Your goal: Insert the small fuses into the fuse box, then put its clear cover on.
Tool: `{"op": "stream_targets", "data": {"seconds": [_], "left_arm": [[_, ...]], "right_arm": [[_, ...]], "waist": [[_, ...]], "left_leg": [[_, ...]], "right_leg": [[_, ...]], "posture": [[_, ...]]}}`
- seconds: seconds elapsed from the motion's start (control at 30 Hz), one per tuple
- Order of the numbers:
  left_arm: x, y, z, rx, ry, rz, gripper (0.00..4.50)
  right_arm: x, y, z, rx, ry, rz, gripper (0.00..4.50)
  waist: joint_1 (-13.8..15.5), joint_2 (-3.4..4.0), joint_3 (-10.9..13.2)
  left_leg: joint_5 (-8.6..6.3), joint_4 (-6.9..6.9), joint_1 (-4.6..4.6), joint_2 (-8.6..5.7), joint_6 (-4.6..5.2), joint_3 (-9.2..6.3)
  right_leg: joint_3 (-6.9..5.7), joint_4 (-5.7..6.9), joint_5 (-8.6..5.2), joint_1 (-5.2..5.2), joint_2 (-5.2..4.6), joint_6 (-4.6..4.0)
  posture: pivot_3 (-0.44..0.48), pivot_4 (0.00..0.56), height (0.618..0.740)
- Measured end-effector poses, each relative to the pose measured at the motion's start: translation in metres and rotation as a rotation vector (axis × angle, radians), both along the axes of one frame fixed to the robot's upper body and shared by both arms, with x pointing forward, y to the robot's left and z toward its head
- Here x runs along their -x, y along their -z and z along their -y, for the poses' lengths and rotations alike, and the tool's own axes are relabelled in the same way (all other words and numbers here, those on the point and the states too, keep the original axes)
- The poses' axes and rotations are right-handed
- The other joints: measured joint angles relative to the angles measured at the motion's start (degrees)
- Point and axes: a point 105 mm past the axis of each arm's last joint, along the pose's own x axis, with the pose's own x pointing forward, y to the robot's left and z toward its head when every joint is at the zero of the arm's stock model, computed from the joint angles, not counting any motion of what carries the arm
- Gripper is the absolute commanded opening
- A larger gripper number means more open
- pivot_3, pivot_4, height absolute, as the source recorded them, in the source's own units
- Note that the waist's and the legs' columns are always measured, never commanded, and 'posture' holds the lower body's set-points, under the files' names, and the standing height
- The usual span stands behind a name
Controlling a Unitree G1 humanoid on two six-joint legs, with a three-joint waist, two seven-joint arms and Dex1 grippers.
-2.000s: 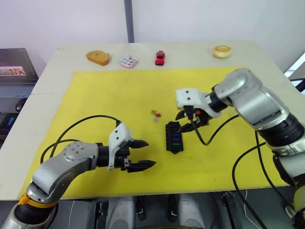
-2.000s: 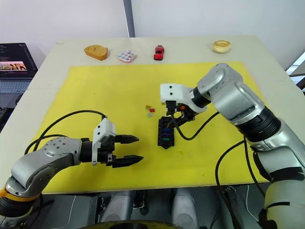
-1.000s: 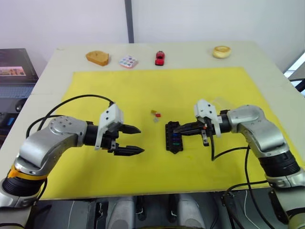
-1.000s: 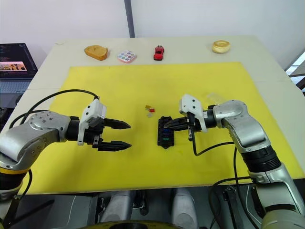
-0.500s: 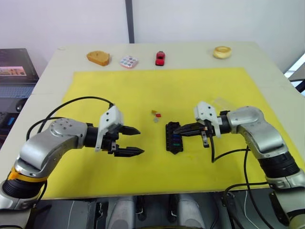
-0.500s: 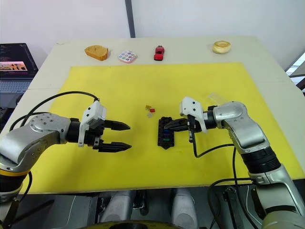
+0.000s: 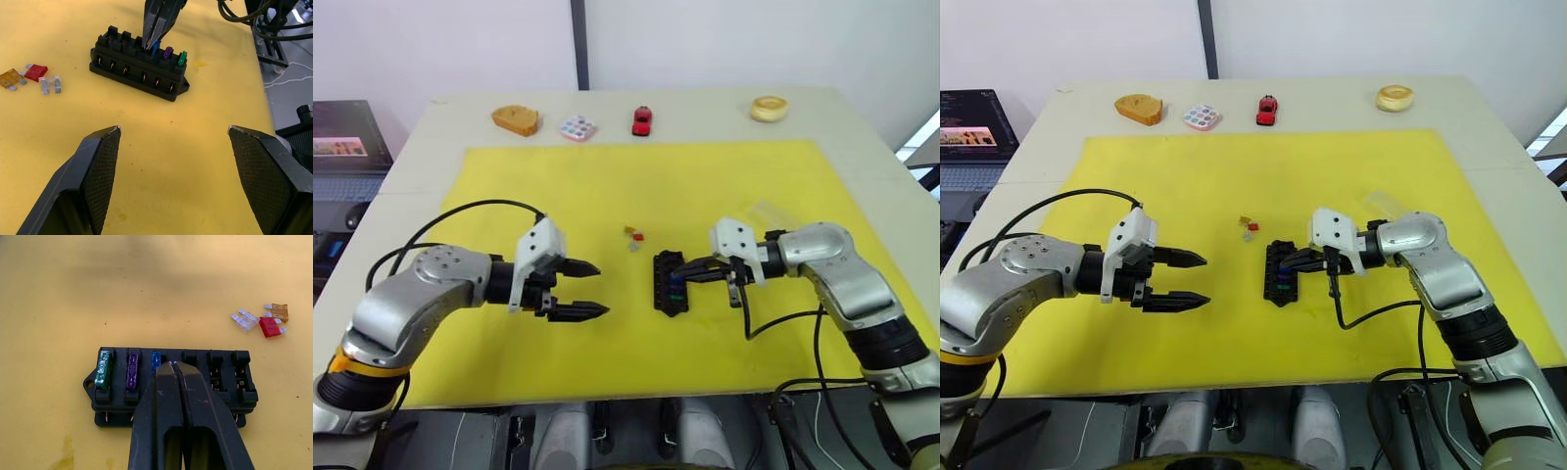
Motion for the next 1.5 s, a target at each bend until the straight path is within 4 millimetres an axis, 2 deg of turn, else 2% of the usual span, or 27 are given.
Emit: {"op": "stream_targets", "data": {"seconds": [0.2, 0.43, 0.63, 0.83, 1.5], "left_arm": [[0.001, 0.000, 0.000, 0.012, -0.002, -0.005, 3.68], [0.003, 0.000, 0.003, 0.016, 0.000, -0.001, 3.68], [0.003, 0.000, 0.003, 0.016, -0.001, -0.002, 3.68], [0.003, 0.000, 0.003, 0.017, -0.001, -0.002, 3.68], [0.005, 0.004, 0.001, 0.017, -0.007, -0.018, 3.68]], "right_arm": [[-0.004, -0.003, -0.003, -0.022, 0.024, -0.013, 0.04], [-0.009, -0.017, -0.002, -0.089, 0.073, -0.041, 0.04], [0.000, -0.030, -0.007, -0.129, 0.052, -0.075, 0.04], [0.012, -0.014, -0.008, -0.082, 0.029, -0.116, 0.04], [0.007, -0.007, -0.007, -0.049, 0.009, -0.091, 0.04]], "waist": [[0.03, 0.00, 0.00], [0.02, 0.01, 0.01], [0.09, 0.01, 0.01], [0.04, 0.02, 0.01], [0.13, 0.01, 0.01]], "left_leg": [[0.00, 0.05, 0.00, 0.00, 0.01, 0.00], [0.00, 0.06, -0.03, 0.00, 0.00, 0.00], [-0.01, 0.06, -0.04, 0.00, -0.01, 0.00], [-0.02, 0.06, -0.05, 0.00, -0.02, 0.00], [-0.02, 0.11, -0.05, 0.00, -0.03, -0.04]], "right_leg": [[0.00, 0.03, 0.00, 0.00, 0.00, 0.00], [0.00, 0.05, 0.00, -0.03, -0.01, 0.00], [0.00, 0.04, 0.00, -0.04, -0.02, 0.00], [0.01, 0.04, 0.00, -0.06, -0.03, -0.01], [-0.01, 0.04, -0.07, -0.03, -0.02, -0.13]], "posture": [[0.000, 0.150, 0.740], [0.000, 0.150, 0.740], [0.000, 0.150, 0.740], [0.000, 0.150, 0.740], [0.000, 0.150, 0.740]]}}
